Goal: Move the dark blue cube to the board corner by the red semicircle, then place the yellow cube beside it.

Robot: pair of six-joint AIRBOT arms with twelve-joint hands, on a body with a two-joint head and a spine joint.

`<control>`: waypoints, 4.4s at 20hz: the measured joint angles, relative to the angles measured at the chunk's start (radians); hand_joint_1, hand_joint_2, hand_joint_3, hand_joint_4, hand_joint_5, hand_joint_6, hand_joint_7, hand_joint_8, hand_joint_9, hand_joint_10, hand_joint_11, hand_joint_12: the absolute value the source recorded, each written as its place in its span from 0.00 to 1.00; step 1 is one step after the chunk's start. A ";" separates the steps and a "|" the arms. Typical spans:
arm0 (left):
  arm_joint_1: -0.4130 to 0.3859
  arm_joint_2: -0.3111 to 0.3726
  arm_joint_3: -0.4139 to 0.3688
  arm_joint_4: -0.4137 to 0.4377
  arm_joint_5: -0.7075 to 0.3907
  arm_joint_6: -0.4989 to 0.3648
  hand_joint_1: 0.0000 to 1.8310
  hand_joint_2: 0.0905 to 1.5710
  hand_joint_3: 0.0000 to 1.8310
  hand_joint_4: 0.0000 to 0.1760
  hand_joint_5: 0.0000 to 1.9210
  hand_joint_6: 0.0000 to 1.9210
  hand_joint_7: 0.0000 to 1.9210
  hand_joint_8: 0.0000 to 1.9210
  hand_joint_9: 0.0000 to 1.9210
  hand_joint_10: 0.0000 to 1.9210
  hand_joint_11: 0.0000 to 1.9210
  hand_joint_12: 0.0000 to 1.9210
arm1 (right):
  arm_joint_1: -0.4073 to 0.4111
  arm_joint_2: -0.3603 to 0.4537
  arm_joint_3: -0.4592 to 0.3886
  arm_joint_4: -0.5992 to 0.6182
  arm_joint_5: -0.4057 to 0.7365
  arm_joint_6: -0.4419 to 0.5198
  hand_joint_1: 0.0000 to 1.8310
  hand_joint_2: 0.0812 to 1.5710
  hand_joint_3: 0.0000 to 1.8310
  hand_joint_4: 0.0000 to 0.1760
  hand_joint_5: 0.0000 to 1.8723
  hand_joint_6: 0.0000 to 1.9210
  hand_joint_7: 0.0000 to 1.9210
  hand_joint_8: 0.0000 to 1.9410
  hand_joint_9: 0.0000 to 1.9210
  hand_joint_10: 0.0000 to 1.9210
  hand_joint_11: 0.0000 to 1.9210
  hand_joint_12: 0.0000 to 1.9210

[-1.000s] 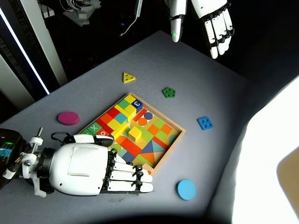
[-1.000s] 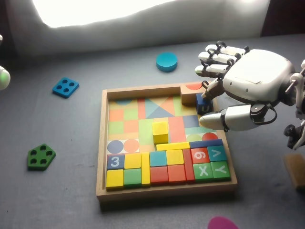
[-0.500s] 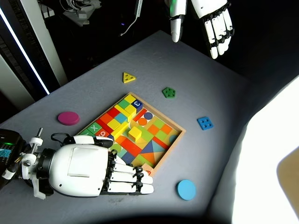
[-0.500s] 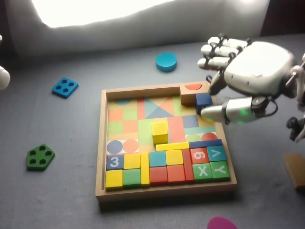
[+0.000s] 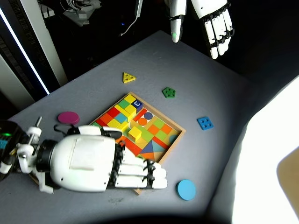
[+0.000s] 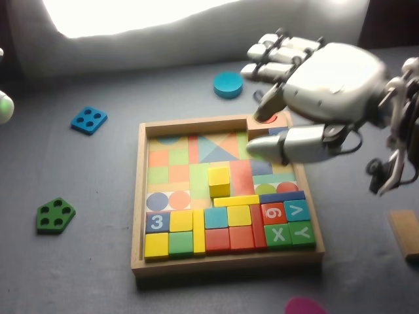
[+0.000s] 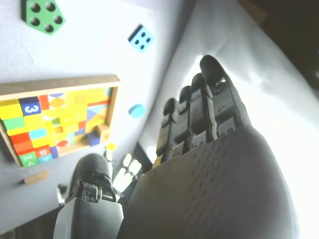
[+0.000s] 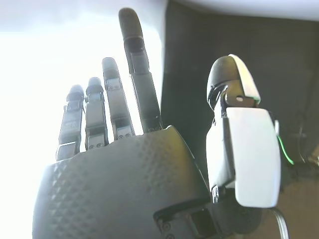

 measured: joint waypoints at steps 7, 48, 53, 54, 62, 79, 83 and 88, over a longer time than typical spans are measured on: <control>0.000 0.000 0.000 0.000 -0.001 0.000 0.00 0.76 0.00 0.13 0.03 0.00 0.04 0.00 0.05 0.01 0.00 0.29 | 0.037 -0.027 -0.090 0.061 -0.109 0.005 0.00 0.73 0.00 0.00 0.46 0.01 0.12 0.00 0.00 0.00 0.00 0.00; -0.005 0.000 0.000 0.001 0.000 -0.007 0.00 0.76 0.00 0.13 0.03 0.00 0.04 0.00 0.05 0.00 0.00 0.29 | -0.011 -0.126 0.054 0.075 -0.110 -0.043 0.00 0.72 0.00 0.00 0.46 0.00 0.12 0.00 0.02 0.01 0.00 0.00; -0.005 0.000 0.000 0.001 0.000 -0.009 0.00 0.76 0.00 0.12 0.03 0.00 0.04 0.00 0.05 0.00 0.00 0.29 | -0.018 -0.122 0.100 0.075 -0.092 -0.041 0.00 0.72 0.00 0.00 0.46 0.00 0.12 0.00 0.01 0.00 0.00 0.00; -0.005 0.000 0.000 0.001 0.000 -0.010 0.00 0.77 0.00 0.13 0.03 0.00 0.04 0.00 0.04 0.00 0.00 0.29 | -0.024 -0.122 0.106 0.075 -0.085 -0.041 0.00 0.72 0.00 0.00 0.46 0.00 0.12 0.00 0.01 0.00 0.00 0.00; -0.006 0.000 0.000 0.000 0.000 -0.007 0.00 0.77 0.00 0.11 0.03 0.00 0.04 0.00 0.04 0.00 0.00 0.29 | -0.037 -0.110 0.134 0.075 -0.064 -0.040 0.00 0.71 0.00 0.00 0.45 0.00 0.12 0.00 0.01 0.00 0.00 0.00; -0.006 0.000 0.000 0.001 0.000 -0.007 0.00 0.77 0.00 0.08 0.02 0.00 0.04 0.00 0.04 0.00 0.00 0.29 | -0.045 -0.099 0.151 0.068 -0.047 -0.046 0.00 0.72 0.00 0.00 0.46 0.00 0.12 0.00 0.01 0.00 0.00 0.00; -0.006 0.000 0.000 0.001 0.000 -0.007 0.00 0.77 0.00 0.12 0.03 0.00 0.04 0.00 0.03 0.00 0.00 0.25 | -0.041 -0.100 0.152 0.068 -0.051 -0.048 0.00 0.72 0.00 0.00 0.46 0.00 0.13 0.00 0.01 0.00 0.00 0.00; -0.006 0.000 0.001 0.002 0.000 -0.007 0.00 0.76 0.00 0.11 0.02 0.00 0.04 0.00 0.05 0.00 0.00 0.29 | -0.023 -0.100 0.159 0.068 -0.070 -0.060 0.00 0.72 0.00 0.00 0.46 0.00 0.12 0.00 0.01 0.00 0.00 0.00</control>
